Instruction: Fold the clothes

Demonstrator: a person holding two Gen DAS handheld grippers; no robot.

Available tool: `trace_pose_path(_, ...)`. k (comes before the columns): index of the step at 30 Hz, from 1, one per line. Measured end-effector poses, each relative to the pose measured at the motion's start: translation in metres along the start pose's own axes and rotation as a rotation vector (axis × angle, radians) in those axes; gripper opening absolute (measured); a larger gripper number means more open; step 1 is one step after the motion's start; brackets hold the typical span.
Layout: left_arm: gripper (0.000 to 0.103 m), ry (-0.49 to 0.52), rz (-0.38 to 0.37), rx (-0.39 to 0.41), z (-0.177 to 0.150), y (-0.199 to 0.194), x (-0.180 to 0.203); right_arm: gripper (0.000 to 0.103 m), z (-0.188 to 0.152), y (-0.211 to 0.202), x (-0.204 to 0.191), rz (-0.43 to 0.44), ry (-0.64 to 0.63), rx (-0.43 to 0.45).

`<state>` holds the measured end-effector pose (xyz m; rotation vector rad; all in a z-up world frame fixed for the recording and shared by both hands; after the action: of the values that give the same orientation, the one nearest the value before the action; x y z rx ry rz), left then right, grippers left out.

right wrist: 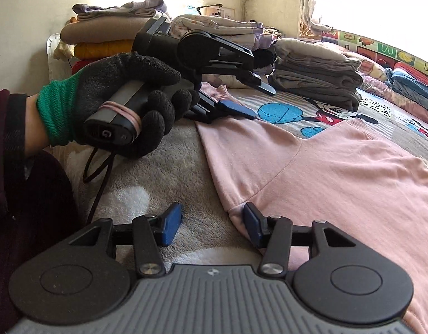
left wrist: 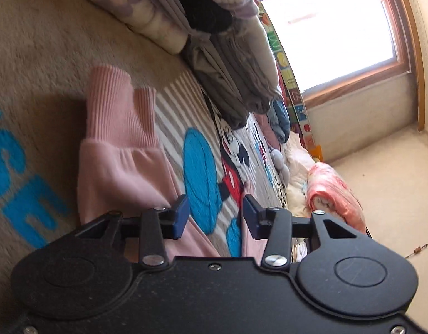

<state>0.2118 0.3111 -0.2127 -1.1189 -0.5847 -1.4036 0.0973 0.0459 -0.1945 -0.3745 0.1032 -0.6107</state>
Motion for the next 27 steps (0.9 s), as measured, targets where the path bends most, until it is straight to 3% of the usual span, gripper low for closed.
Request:
trace_pose_path(8,0.041,-0.059,-0.004,0.125,0.032,-0.001,-0.013,0.052,0.000,0.001,-0.001,-0.008,-0.014,-0.010)
trace_pose_path(12,0.056,-0.058,-0.024,0.251,0.044,-0.024,-0.008,0.052,-0.001,0.002,-0.004,-0.018,-0.022,-0.014)
trace_pose_path(15,0.059,-0.096,-0.058,0.303,0.051,-0.041,-0.008,0.052,-0.001,0.002,-0.006,-0.028,-0.029,-0.015)
trace_pose_path(17,0.063,-0.084,-0.068,0.267,0.051,-0.047,-0.002,0.052,0.000,0.003,-0.007,-0.036,-0.029,-0.017)
trace_pose_path(20,0.063,0.012,-0.011,0.141,0.042,-0.044,0.009,0.052,0.000,0.003,-0.007,-0.045,-0.026,-0.015)
trace_pose_path(22,0.070,0.043,0.025,0.089,0.033,-0.037,0.009,0.053,0.000,0.003,-0.008,-0.050,-0.023,-0.014)
trace_pose_path(27,0.071,0.165,0.099,0.137,0.020,-0.022,0.008,0.054,0.003,0.004,-0.009,-0.064,-0.027,-0.032)
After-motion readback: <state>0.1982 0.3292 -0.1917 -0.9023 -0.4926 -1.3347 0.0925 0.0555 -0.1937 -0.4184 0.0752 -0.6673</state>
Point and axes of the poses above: each gripper's, at about its wrist camera, not at the fingertips, and y roughly the way its jaws point, x to its right, z to its top, the point moved 3 cm from there along y, roughly the way its jaws point, and after that the axes turned 11 degrees about x, right-handed, at the moved point
